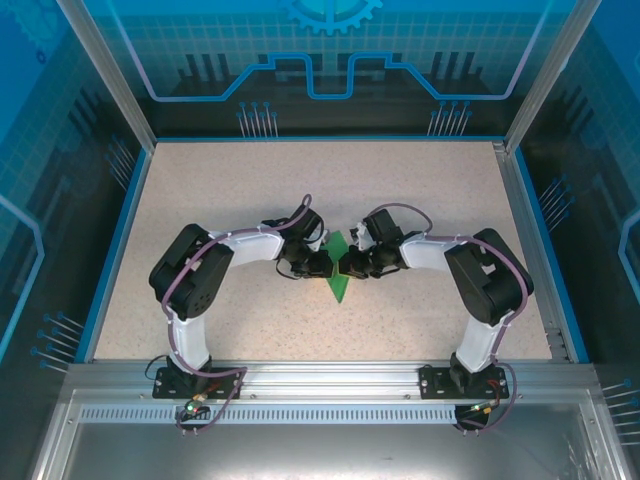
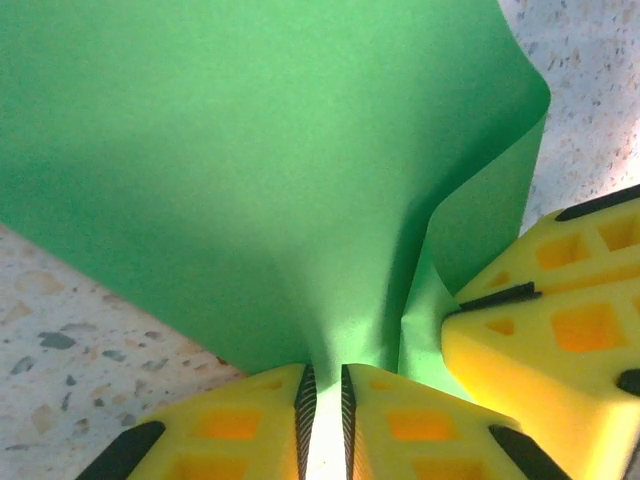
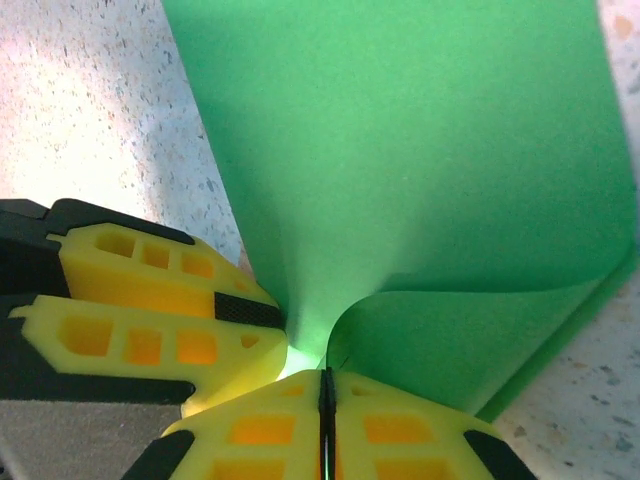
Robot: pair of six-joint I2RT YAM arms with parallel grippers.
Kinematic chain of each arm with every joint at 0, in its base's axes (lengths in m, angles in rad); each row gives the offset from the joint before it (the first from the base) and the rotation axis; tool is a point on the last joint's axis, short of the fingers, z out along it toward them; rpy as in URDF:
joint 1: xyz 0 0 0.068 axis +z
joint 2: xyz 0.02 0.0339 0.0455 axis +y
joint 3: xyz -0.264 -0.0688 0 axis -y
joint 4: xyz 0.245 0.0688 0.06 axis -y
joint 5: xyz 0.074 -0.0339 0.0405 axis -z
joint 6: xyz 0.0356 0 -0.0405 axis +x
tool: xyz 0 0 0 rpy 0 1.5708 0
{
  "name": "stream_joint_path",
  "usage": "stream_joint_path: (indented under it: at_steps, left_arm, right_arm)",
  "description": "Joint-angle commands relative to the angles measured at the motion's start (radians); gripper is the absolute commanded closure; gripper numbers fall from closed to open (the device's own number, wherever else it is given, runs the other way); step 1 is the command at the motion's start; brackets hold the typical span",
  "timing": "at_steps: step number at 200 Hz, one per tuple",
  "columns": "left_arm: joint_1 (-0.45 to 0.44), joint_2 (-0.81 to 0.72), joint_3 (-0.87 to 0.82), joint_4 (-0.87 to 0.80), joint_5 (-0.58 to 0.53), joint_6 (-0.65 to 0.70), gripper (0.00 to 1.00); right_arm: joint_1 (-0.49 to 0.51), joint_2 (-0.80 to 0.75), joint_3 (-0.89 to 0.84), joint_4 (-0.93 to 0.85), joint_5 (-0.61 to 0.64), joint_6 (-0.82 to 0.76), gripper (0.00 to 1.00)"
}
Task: Fold a paper plane with a square sheet of paper (pick it up from the middle)
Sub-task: Third fold the triangle at the center of the table.
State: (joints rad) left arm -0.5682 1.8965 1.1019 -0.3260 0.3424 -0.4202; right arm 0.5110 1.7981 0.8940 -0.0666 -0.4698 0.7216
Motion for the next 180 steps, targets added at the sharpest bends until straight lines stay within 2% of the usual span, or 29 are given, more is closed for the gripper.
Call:
stream_joint_path:
  at_steps: [1,120,180]
  left_arm:
    - [0.017,-0.023,-0.031,-0.023,0.012,-0.021,0.79]
    - [0.030,-0.022,-0.040,0.021,0.069,-0.026,0.77]
    - [0.040,-0.022,-0.049,0.046,0.090,-0.031,0.75]
  right_arm:
    - [0.015,0.022,0.029,-0.039,0.028,-0.017,0.89]
    - [0.033,0.059,0.064,-0.070,0.048,-0.036,0.86]
    - [0.034,0.058,0.062,-0.061,0.042,-0.034,0.74]
